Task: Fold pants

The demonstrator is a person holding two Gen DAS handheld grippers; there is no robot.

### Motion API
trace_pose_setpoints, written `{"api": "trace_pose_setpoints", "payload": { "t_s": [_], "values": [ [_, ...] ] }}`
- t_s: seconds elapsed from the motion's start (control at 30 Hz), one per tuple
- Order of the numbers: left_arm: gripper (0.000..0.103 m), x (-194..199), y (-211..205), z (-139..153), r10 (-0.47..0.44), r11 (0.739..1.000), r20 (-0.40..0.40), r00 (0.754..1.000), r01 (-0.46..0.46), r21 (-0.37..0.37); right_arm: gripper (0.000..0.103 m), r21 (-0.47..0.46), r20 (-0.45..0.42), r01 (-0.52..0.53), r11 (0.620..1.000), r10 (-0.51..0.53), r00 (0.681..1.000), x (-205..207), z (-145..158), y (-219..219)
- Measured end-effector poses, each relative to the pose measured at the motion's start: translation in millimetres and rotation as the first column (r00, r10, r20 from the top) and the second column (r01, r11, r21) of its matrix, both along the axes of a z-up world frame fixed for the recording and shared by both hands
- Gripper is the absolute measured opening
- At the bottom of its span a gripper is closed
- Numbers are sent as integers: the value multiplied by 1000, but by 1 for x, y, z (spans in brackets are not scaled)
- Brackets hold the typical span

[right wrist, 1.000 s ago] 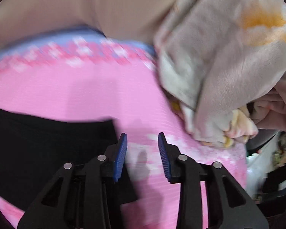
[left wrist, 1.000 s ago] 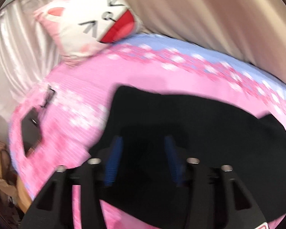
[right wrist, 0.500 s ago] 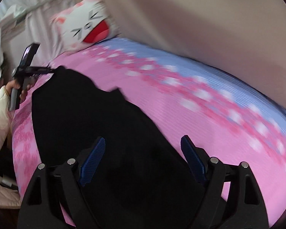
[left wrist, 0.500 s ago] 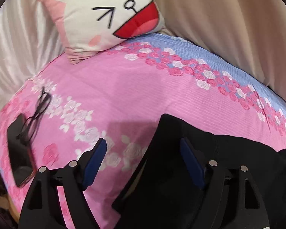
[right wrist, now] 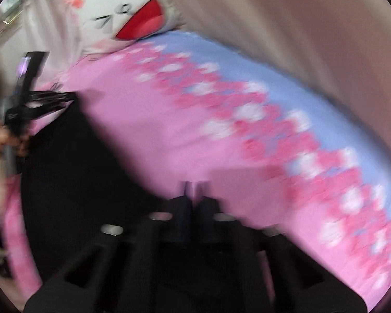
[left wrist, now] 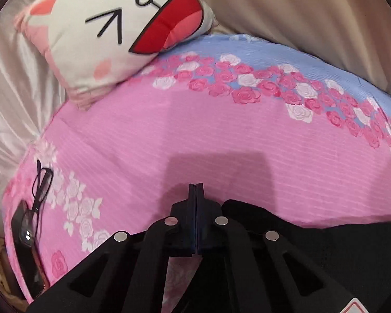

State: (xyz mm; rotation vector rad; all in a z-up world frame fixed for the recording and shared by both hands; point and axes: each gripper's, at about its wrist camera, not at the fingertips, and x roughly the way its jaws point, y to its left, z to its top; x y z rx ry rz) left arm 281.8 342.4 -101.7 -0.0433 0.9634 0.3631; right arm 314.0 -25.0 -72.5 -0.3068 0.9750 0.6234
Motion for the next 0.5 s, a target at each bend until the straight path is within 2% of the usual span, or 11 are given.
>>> {"api": "trace_pose_setpoints", "payload": {
  "t_s": [0.03,0.07,0.13,0.23,0.27,0.3,0.37,0.4,0.43,0.5],
  "values": [
    [4,-5,5,4,7,1000,17,1000,-6,-30,2,4,-28,25,1000,-25,999,6,-5,-8],
    [4,-14,12,12,18,997,39,999,-15,-71,2,35,2,61,998,-61,998,5,4,-22],
    [4,-32,14,29,16,996,78,997,-9,-90,6,124,86,119,985,-130,988,-12,38,-56],
    [4,-61,-12,60,-49,999,137,989,48,8,16,173,141,157,972,-183,973,-43,68,-99],
    [4,-71,-27,70,-84,996,151,985,79,38,25,160,172,187,969,-214,962,-61,75,-117],
    [7,-77,-42,79,-118,993,168,979,112,47,40,148,188,216,965,-242,952,-79,77,-135],
    [18,-94,-81,91,-205,979,201,958,202,37,56,129,192,269,954,-290,937,-107,75,-168],
    [30,-101,-99,95,-241,970,214,947,239,33,57,114,191,300,947,-317,929,-120,69,-180],
    [37,-104,-111,97,-261,965,222,939,260,33,57,88,187,334,938,-345,920,-133,60,-197],
    [38,-117,-155,100,-328,944,240,914,325,53,57,25,186,428,903,-425,886,-163,45,-242]
  ]
}}
